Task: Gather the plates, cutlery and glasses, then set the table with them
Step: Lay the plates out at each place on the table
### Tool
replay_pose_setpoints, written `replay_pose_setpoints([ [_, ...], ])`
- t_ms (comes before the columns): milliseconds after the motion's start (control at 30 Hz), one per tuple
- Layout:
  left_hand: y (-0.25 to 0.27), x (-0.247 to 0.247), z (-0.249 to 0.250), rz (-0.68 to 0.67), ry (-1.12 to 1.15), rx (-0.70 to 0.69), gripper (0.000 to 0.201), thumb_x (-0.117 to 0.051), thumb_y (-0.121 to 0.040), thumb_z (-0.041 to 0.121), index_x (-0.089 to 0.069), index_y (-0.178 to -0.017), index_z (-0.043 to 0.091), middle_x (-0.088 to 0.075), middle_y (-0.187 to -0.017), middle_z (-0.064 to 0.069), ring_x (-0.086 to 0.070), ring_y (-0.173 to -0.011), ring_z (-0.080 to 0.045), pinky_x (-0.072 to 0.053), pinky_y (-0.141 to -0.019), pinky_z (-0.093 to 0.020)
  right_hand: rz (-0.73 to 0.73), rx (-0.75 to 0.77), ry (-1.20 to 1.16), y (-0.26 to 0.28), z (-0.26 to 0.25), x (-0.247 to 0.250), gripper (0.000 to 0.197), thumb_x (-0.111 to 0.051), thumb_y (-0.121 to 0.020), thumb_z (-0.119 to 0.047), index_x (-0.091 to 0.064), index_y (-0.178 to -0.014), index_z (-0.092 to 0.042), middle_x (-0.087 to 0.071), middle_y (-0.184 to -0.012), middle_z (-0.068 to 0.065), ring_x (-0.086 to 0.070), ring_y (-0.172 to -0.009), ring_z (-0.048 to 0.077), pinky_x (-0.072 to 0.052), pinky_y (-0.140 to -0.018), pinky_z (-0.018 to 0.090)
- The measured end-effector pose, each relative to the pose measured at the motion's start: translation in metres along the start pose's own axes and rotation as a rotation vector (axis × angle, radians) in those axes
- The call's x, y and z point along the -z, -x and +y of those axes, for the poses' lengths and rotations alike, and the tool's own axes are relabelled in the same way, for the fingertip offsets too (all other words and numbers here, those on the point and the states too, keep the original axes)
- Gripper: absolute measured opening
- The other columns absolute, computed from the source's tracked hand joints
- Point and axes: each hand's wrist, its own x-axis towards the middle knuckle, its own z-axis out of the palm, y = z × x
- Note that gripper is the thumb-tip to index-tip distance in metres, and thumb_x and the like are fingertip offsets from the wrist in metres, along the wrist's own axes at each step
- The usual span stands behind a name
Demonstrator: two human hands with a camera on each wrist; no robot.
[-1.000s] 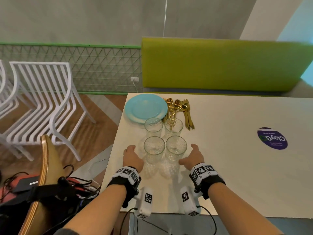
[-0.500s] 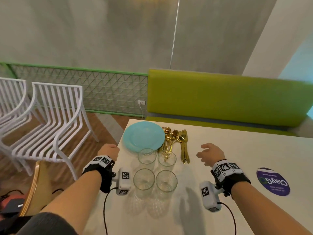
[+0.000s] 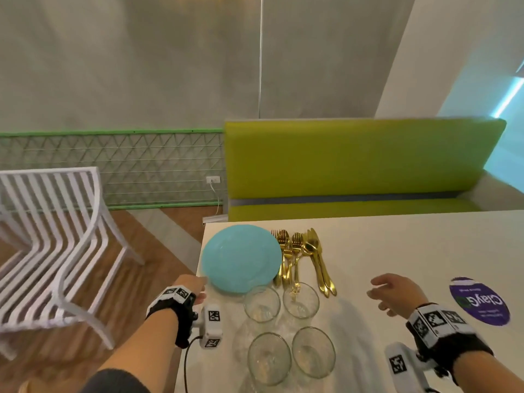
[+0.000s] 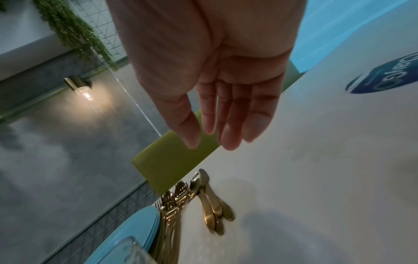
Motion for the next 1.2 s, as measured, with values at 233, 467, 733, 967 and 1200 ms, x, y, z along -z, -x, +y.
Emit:
replay_pose_setpoints([
  [233, -0.026, -0.023, 0.003, -0.053, 0.074, -0.018, 0.022, -0.062, -0.088, 0.016, -0.057, -0.086, -0.005, -0.062, -0.079, -0.019, -0.059, -0.061, -0.029, -0.052, -0.051, -0.028, 0.025, -0.068, 0.007, 0.005, 0.007, -0.018, 0.016, -0.068, -0.08, -0.011, -0.059, -0.094, -0.013, -0.063, -0.075, 0.001, -0.06, -0.063, 0.02, -0.046, -0.052, 0.025],
  [467, -0.049, -0.034, -0.006, -0.073, 0.098, -0.03, 0.038, -0.07, -0.081, 0.024, -0.059, -0.1, -0.007, -0.066, -0.08, -0.018, -0.067, -0.087, -0.036, -0.053, -0.091, -0.049, 0.01, -0.058, 0.021, 0.008, -0.002, -0.032, 0.016, -0.068, -0.081, -0.014, -0.059, -0.095, -0.016, -0.063, -0.076, -0.001, -0.061, -0.065, 0.018, -0.047, -0.052, 0.023],
  [733, -0.014, -0.034, 0.017, -0.02, 0.335, -0.02, 0.05, -0.057, -0.081, 0.014, -0.047, -0.125, -0.008, -0.058, -0.105, -0.019, -0.058, -0.09, -0.034, -0.05, -0.078, -0.04, -0.022, -0.022, 0.059, 0.011, -0.012, -0.037, 0.019, -0.066, -0.083, -0.017, -0.06, -0.101, -0.015, -0.065, -0.091, 0.004, -0.061, -0.069, 0.016, -0.049, -0.056, 0.021],
  [967, -0.009, -0.025, 0.03, -0.008, 0.43, -0.006, 0.045, -0.049, -0.085, 0.006, -0.044, -0.128, -0.008, -0.056, -0.126, -0.025, -0.058, -0.096, -0.039, -0.049, -0.061, -0.04, -0.008, -0.024, 0.036, 0.012, -0.01, -0.031, 0.024, -0.066, -0.083, -0.015, -0.061, -0.107, -0.012, -0.064, -0.089, 0.003, -0.059, -0.063, 0.012, -0.047, -0.052, 0.02],
  [1200, -0.001, -0.029, 0.026, 0.034, 0.473, -0.029, 0.044, -0.05, -0.086, 0.006, -0.045, -0.127, -0.008, -0.057, -0.125, -0.025, -0.06, -0.098, -0.04, -0.051, -0.063, -0.039, -0.001, -0.024, 0.051, 0.016, -0.008, -0.029, 0.023, -0.066, -0.083, -0.016, -0.062, -0.106, -0.013, -0.063, -0.086, 0.001, -0.06, -0.063, 0.012, -0.047, -0.053, 0.019],
])
